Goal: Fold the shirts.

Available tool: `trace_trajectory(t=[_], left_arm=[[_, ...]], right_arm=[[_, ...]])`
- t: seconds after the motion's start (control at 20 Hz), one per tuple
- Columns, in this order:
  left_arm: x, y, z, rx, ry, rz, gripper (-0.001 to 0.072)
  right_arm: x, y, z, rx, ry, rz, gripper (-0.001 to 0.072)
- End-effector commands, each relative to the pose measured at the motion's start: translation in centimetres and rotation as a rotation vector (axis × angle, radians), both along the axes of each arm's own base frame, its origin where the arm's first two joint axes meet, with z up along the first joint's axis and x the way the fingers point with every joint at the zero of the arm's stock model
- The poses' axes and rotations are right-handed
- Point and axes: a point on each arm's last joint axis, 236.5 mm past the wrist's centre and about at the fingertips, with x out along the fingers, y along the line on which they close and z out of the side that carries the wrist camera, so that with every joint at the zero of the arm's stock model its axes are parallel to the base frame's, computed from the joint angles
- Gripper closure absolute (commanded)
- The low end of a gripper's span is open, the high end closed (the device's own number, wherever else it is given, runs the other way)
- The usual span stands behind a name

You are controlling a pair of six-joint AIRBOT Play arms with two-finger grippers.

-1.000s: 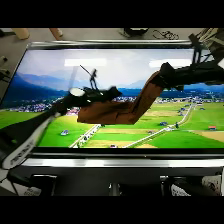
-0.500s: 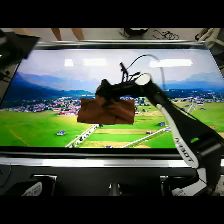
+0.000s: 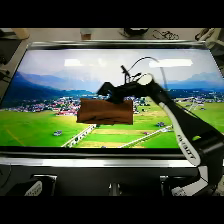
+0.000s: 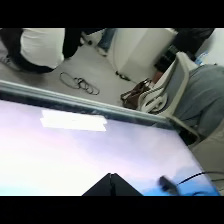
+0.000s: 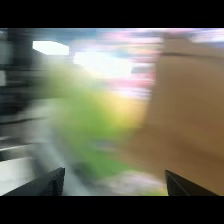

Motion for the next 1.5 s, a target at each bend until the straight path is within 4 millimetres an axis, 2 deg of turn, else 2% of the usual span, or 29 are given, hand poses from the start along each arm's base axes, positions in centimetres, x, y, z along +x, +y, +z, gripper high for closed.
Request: trace_trajectory(t=[0.0, 0.05, 0.15, 0.25, 0.35, 0.5, 0.55, 0.6, 0.65, 0.7, 0.75, 0.85, 0.9, 1.0, 1.1, 1.2, 1.25, 1.35, 1.45], left_arm=[[0.4, 1.1, -2.9, 0.070, 0.064, 0.035, 0.0682], [0.4, 1.1, -3.8, 0.079, 0.086, 0.030, 0.0682], [0.3, 0.9, -5.3, 0.084, 0.125, 0.013, 0.0682], [0.1, 0.7, -5.9, 0.084, 0.148, -0.003, 0.0682], [0.0, 0.6, -5.8, 0.078, 0.151, -0.004, 0.0682], [-0.1, 0.5, -5.9, 0.070, 0.161, -0.007, 0.0682], [-0.1, 0.5, -5.9, 0.070, 0.160, -0.006, 0.0682], [-0.1, 0.5, -5.9, 0.070, 0.161, -0.006, 0.0682], [-0.1, 0.5, -5.9, 0.070, 0.160, -0.006, 0.0682], [-0.1, 0.5, -5.9, 0.070, 0.161, -0.006, 0.0682], [-0.1, 0.5, -5.9, 0.070, 0.161, -0.007, 0.0682], [-0.1, 0.5, -5.9, 0.070, 0.161, -0.007, 0.0682], [-0.1, 0.5, -5.9, 0.070, 0.161, -0.007, 0.0682], [-0.1, 0.5, -5.9, 0.070, 0.161, -0.007, 0.0682], [-0.1, 0.5, -5.9, 0.070, 0.161, -0.007, 0.0682], [-0.1, 0.5, -5.9, 0.069, 0.161, -0.007, 0.0682], [-0.1, 0.5, -5.9, 0.069, 0.161, -0.007, 0.0682], [-0.1, 0.5, -5.9, 0.069, 0.161, -0.007, 0.0682], [-0.1, 0.5, -5.9, 0.061, 0.167, -0.004, 0.0682]], right_arm=[[-1.9, -19.7, -6.3, -0.606, 0.188, -0.098, 0.0084], [-3.2, -20.7, -7.8, -0.596, 0.266, -0.093, 0.0096], [-4.5, -18.0, -10.6, -0.474, 0.337, -0.037, 0.0095], [-3.9, -14.9, -12.7, -0.410, 0.331, -0.021, 0.0095], [-2.7, -13.2, -14.3, -0.394, 0.301, -0.042, 0.0104], [-1.0, -10.4, -14.0, -0.278, 0.277, -0.100, 0.0205], [-0.3, -9.9, -13.7, -0.248, 0.265, -0.125, 0.0263], [0.3, -9.5, -13.5, -0.225, 0.257, -0.147, 0.0398], [0.7, -9.2, -13.1, -0.203, 0.251, -0.159, 0.0660], [1.2, -9.2, -12.5, -0.187, 0.228, -0.153, 0.0693], [2.0, -9.8, -11.2, -0.176, 0.179, -0.127, 0.0693], [4.3, -13.1, -7.5, -0.165, 0.103, -0.154, 0.0693], [6.0, -16.1, -5.2, -0.161, 0.056, -0.211, 0.0694], [8.3, -23.9, -1.4, -0.176, -0.013, -0.358, 0.0695], [8.4, -32.8, 1.3, -0.183, -0.028, -0.540, 0.0695], [6.4, -40.2, 2.7, -0.188, -0.011, -0.672, 0.0695], [5.0, -43.2, 3.1, -0.193, 0.011, -0.726, 0.0695], [1.4, -48.8, 3.2, -0.226, 0.079, -0.837, 0.0695], [-2.8, -53.4, 2.5, -0.279, 0.183, -0.945, 0.0695]])
